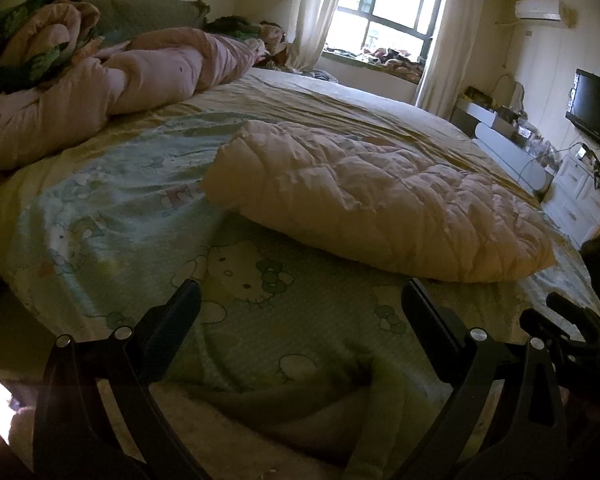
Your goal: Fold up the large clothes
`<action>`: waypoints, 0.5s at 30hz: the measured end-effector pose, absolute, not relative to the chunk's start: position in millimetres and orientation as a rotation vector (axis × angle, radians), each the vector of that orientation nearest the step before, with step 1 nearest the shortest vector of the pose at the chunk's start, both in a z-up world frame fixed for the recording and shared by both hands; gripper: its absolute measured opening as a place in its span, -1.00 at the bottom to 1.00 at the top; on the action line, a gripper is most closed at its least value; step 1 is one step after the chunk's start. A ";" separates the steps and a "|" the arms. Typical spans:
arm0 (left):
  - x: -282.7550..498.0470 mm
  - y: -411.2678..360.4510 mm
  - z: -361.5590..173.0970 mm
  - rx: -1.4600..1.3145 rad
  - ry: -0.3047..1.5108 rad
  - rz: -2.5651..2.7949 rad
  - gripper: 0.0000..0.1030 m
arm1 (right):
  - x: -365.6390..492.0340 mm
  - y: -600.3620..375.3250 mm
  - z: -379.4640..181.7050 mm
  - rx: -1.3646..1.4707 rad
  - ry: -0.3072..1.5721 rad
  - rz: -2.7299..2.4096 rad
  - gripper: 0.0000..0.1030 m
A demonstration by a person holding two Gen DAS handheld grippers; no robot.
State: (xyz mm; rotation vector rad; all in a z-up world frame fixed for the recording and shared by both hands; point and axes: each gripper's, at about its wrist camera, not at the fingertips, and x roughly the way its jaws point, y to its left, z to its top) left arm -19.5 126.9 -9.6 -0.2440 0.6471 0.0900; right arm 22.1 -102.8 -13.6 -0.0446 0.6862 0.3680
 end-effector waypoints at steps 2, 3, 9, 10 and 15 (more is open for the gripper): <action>-20.0 127.6 -9.9 -0.243 0.646 0.091 0.82 | 21.7 -102.9 -13.0 -0.046 0.683 0.369 0.92; -20.4 128.3 -10.0 -0.243 0.646 0.091 0.82 | 21.5 -102.8 -13.1 -0.050 0.683 0.368 0.92; -20.1 127.8 -9.9 -0.242 0.645 0.089 0.82 | 21.2 -102.1 -13.0 -0.052 0.684 0.367 0.92; -20.1 127.6 -9.9 -0.241 0.645 0.090 0.82 | 20.8 -102.0 -12.7 -0.052 0.684 0.367 0.92; -22.3 129.3 -9.2 -0.234 0.642 0.084 0.82 | 22.0 -101.1 -13.2 -0.053 0.692 0.366 0.92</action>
